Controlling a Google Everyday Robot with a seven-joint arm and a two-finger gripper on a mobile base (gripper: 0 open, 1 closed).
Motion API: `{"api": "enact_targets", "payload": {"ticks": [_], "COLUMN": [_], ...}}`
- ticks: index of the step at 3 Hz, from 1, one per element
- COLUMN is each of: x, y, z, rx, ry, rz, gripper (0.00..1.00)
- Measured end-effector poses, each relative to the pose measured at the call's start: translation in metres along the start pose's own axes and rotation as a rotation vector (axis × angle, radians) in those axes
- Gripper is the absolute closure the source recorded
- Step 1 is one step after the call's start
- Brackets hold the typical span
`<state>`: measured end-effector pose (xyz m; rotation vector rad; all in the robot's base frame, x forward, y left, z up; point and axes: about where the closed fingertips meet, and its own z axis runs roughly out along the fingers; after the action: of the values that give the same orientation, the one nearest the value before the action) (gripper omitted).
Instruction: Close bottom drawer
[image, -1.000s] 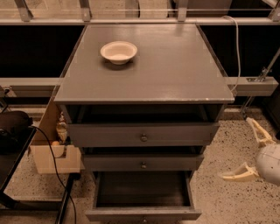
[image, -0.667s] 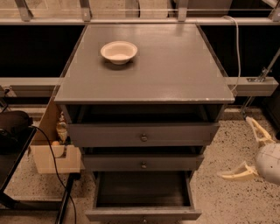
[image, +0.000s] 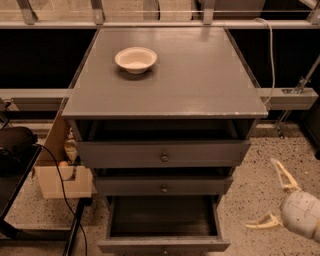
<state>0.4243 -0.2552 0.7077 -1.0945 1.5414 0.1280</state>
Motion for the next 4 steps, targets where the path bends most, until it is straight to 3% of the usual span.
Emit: {"api": "enact_targets", "payload": {"ticks": [1, 2, 3, 4], "x": [0.029, 0.066, 0.074, 0.073], "y": [0.036, 0.074, 0.077, 0.078], "z": [0.01, 0.024, 0.027, 0.028], "rx": [-0.019, -0.049, -0.057, -0.058], "ry": [-0.027, 0.037, 0.057, 0.06], "rz": [-0.106, -0.348, -0.451, -0.478], "gripper": [0.0, 0.0, 0.0, 0.0]}}
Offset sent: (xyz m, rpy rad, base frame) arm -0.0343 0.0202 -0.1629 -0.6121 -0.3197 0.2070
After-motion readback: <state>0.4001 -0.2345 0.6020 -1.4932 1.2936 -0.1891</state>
